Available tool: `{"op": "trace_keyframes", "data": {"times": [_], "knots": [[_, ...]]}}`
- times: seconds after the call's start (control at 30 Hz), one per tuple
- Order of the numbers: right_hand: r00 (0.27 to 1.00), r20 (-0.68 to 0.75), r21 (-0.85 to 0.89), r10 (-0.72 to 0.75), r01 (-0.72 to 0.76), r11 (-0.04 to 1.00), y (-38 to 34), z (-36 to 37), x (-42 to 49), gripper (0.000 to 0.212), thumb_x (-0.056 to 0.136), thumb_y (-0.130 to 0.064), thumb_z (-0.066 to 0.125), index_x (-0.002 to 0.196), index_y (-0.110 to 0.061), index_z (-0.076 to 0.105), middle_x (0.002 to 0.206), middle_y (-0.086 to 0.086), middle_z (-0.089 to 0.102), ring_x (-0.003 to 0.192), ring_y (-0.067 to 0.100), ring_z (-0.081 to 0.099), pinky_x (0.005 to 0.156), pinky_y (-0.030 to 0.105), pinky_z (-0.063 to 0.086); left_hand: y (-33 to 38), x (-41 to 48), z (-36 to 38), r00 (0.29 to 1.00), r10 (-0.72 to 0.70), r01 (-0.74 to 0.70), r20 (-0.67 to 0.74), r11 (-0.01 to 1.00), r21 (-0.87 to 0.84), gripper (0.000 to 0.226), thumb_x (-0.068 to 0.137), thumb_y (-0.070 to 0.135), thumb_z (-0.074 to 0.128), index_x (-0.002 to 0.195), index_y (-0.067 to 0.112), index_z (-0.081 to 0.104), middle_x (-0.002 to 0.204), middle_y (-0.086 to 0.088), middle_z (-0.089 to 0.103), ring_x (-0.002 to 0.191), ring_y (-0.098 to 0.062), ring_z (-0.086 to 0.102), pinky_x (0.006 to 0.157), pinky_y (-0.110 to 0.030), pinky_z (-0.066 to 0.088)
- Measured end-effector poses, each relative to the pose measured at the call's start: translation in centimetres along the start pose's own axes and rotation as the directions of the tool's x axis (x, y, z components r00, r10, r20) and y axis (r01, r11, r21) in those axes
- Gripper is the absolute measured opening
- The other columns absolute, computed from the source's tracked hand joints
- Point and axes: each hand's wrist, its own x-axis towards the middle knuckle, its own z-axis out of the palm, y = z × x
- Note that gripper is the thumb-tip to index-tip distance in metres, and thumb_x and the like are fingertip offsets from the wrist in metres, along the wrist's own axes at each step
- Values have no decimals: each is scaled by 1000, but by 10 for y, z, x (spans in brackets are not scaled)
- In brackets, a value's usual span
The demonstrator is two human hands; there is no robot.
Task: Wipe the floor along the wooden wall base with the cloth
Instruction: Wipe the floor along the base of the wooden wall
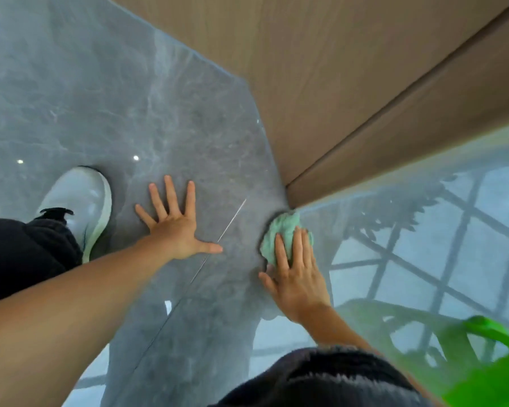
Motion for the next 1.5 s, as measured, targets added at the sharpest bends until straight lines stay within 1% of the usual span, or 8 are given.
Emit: {"op": "trace_keyframes", "data": {"times": [0.13, 0.27, 0.67, 0.97, 1.23, 1.37, 1.43, 1.5], "knots": [[997, 59, -5, 58, -58, 998, -3, 1, -11, 84, 89, -64, 30, 149, -7, 20, 155, 32, 9, 144, 49, 1, 119, 58, 10, 4, -2, -2, 1000, -1, 2, 16, 1000, -5, 163, 4, 102, 29, 128, 34, -51, 139, -15, -58, 131, -46, -45, 103, -78, -11], [1000, 26, 7, 4, -4, 1000, -27, -4, 27, 87, 88, -65, 31, 148, -3, 17, 154, 35, 4, 143, 49, -4, 120, 57, 3, 1, -1, -1, 1000, 2, -2, 9, 1000, -3, 162, 11, 102, 37, 127, 34, -52, 131, -13, -63, 130, -46, -47, 101, -77, -14], [999, -12, 123, 49, -48, 991, -72, -83, 255, 102, 77, -72, 47, 151, -15, 6, 158, 24, -12, 145, 38, -15, 118, 45, -7, -3, 4, 4, 999, 30, -31, -14, 999, -26, 159, 20, 100, 44, 131, 35, -48, 135, -11, -62, 124, -42, -55, 100, -79, -16], [991, 57, 177, -123, 111, 978, -26, -48, 121, 73, 92, -51, 46, 151, -24, 12, 161, 16, -6, 147, 32, -8, 122, 42, 3, 1, -3, 0, 1000, -9, 9, -21, 1000, -14, 159, 18, 101, 44, 126, 37, -52, 134, -9, -63, 130, -43, -49, 105, -75, -14], [966, 127, -179, -227, 248, 952, 48, -32, 33, 65, 96, -53, 31, 151, -27, 9, 161, 14, -2, 148, 29, 0, 121, 47, 9, 10, -14, -3, 998, -26, 28, -65, 999, 29, 161, 23, 98, 54, 141, 35, -36, 150, -10, -46, 140, -41, -36, 110, -72, -5], [990, 136, -253, -30, 64, 965, 99, -45, 31, 63, 94, -60, 22, 149, -38, 1, 162, 5, -7, 148, 28, -3, 120, 52, 7, 17, -9, 7, 991, -53, 57, -125, 998, 33, 151, 41, 88, 64, 148, 32, -25, 155, -13, -37, 144, -42, -27, 113, -70, 0], [975, 105, -181, 194, -173, 968, 126, -51, 37, 63, 92, -64, 23, 148, -41, 5, 162, 3, -4, 148, 31, -2, 119, 53, 7, 27, -10, 19, 987, -53, 57, -150, 998, 23, 148, 44, 87, 64, 149, 30, -23, 156, -15, -34, 144, -43, -26, 114, -69, -1], [868, 44, -65, 495, -492, 868, 164, -59, 43, 66, 89, -64, 30, 147, -38, 13, 162, 5, 6, 146, 36, 5, 119, 53, 9, 44, -14, 35, 987, -48, 53, -153, 998, 28, 148, 43, 89, 62, 149, 27, -23, 156, -19, -33, 143, -45, -26, 113, -68, -2]]}}
